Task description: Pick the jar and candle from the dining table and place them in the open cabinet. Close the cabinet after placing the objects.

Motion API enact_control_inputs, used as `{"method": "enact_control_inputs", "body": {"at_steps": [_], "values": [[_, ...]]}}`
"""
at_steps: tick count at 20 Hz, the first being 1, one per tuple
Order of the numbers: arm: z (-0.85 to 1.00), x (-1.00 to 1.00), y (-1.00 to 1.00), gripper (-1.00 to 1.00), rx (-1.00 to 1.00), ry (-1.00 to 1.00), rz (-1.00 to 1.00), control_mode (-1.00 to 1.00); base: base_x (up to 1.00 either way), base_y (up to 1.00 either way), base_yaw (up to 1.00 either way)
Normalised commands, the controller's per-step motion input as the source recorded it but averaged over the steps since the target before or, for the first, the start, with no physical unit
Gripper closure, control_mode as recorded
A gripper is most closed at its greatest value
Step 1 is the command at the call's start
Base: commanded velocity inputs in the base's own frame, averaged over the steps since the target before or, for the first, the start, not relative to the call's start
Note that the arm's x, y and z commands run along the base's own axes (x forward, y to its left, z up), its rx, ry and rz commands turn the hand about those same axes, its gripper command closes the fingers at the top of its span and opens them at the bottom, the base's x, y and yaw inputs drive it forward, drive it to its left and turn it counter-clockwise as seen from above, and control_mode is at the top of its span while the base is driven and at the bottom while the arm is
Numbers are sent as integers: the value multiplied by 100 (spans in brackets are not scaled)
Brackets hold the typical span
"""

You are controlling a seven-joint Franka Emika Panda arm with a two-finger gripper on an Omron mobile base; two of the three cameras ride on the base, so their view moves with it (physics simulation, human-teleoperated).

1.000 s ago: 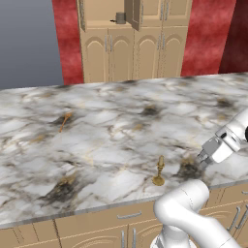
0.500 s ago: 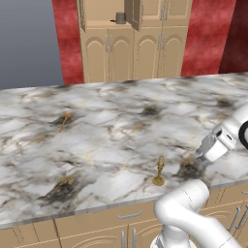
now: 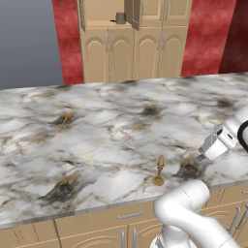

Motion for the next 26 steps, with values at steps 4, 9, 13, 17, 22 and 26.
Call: {"method": "enact_control_inputs", "body": {"at_steps": [4, 9, 13, 17, 22, 26], "values": [[-40, 12, -15, -100, 0, -28, 28, -100, 0, 0, 0], [-42, 18, 0, -100, 1, -25, 36, -100, 0, 0, 0], [-48, 29, -2, -100, 1, -18, 38, -100, 0, 0, 0], [0, -2, -11, -100, 6, 5, 0, -100, 0, 0, 0], [26, -7, 0, -100, 4, 28, -20, -100, 0, 0, 0], [12, -15, 0, -100, 7, 36, -23, -100, 0, 0, 0]]}}
